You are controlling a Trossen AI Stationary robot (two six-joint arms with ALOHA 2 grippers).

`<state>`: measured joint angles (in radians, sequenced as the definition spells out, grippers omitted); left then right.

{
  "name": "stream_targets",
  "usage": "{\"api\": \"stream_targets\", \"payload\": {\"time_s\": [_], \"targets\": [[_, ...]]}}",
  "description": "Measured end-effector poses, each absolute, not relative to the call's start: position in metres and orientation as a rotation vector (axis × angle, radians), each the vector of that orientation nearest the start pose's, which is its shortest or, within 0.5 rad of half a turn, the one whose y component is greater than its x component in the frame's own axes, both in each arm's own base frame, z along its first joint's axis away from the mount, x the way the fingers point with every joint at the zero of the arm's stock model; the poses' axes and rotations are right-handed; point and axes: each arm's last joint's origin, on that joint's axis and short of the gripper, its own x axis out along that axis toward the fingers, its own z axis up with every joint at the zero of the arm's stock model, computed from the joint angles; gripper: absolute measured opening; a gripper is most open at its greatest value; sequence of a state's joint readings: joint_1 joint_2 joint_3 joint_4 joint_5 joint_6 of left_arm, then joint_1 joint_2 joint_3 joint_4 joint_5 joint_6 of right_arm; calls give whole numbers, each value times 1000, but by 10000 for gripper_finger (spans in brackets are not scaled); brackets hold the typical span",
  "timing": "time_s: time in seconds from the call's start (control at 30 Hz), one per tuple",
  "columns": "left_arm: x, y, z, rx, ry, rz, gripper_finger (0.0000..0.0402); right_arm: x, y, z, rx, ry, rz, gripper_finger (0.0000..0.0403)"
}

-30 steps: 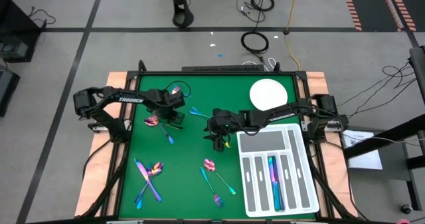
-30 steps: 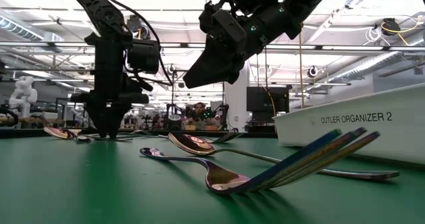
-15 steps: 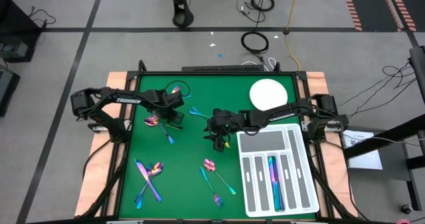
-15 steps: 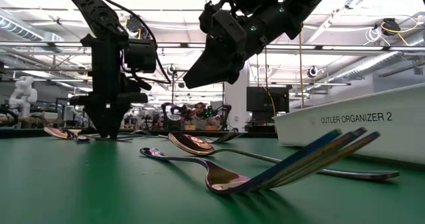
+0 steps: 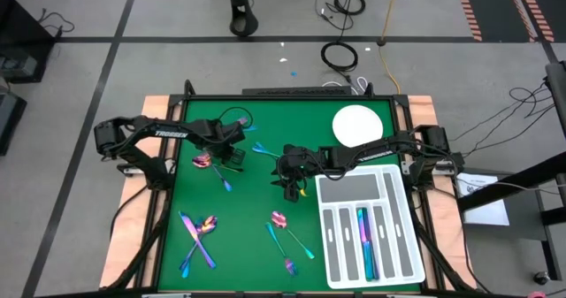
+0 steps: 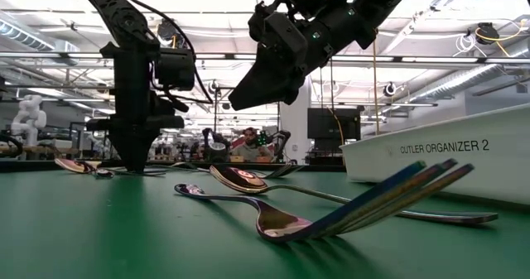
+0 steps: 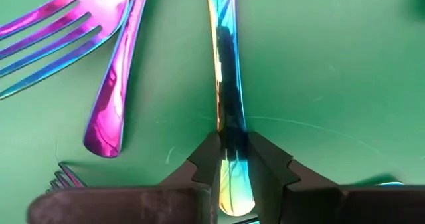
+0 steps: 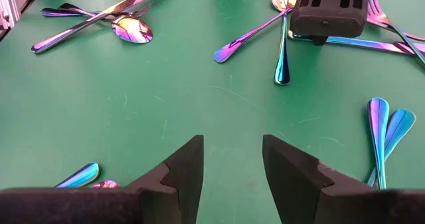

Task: Sort silverware
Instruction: Put the top left knife into the utensil organizer

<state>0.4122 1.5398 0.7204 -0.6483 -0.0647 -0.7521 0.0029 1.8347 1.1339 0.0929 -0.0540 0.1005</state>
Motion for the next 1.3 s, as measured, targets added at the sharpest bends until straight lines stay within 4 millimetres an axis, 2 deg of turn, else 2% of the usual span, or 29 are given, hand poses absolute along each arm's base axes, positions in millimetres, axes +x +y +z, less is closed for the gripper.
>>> {"api": "stream_targets", "payload": {"time_s": [0.5, 0.9, 1.0, 1.13, 1.3], "targets": [[228, 106, 159, -791, 1241, 894, 66, 394, 3, 191, 113, 610, 24, 144], [218, 93, 164, -940, 1445, 736, 67, 394, 3, 192, 103, 604, 28, 144], [217, 90, 164, -976, 1479, 681, 67, 395, 3, 192, 22, 600, 53, 144], [218, 87, 165, -1016, 1487, 582, 67, 396, 5, 193, -182, 574, 112, 144], [223, 83, 169, -1071, 1484, 485, 67, 402, 6, 205, -406, 421, 152, 144]]}}
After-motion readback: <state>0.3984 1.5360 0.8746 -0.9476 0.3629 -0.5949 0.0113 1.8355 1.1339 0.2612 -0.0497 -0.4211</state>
